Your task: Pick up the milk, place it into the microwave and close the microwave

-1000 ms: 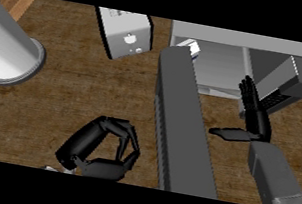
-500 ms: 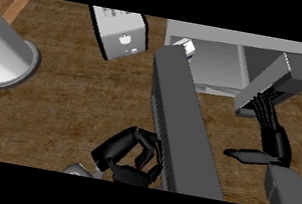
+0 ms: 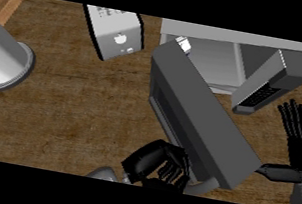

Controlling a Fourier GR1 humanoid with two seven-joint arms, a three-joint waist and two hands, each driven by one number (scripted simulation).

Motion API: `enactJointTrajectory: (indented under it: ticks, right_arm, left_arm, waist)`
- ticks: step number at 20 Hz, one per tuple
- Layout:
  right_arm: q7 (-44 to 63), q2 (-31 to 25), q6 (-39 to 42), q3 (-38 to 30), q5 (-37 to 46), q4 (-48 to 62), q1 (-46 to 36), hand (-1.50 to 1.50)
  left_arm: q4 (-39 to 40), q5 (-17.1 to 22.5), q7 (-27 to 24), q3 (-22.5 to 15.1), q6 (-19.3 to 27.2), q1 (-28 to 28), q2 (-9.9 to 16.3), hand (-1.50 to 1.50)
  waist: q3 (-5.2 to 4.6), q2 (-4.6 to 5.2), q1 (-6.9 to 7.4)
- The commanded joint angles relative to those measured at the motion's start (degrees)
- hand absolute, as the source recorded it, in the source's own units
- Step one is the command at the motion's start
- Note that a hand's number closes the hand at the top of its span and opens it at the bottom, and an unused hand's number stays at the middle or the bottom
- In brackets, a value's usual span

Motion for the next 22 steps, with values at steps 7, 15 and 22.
enactJointTrajectory:
  ticks: [7,15,22]
  right_arm:
    - [7.47,-5.13,10.44,-1.73,-8.83,-10.84,2.81,-1.50]
    - [12.88,-5.43,15.74,2.23,-12.97,-17.72,-0.04,-1.50]
    - [16.36,-8.05,18.96,2.66,-17.09,-21.59,-0.27,-1.50]
  left_arm:
    - [3.44,15.42,-0.89,-9.94,19.28,-10.17,-0.35,1.50]
    - [5.51,22.84,-5.06,-8.51,26.93,-16.67,-0.36,1.50]
    - [9.72,29.69,-6.43,-5.30,29.31,-23.40,-0.36,1.50]
  waist:
    - [-0.04,0.80,-2.89]
    - [-0.24,1.42,-6.26]
    - [-0.15,2.17,-9.77]
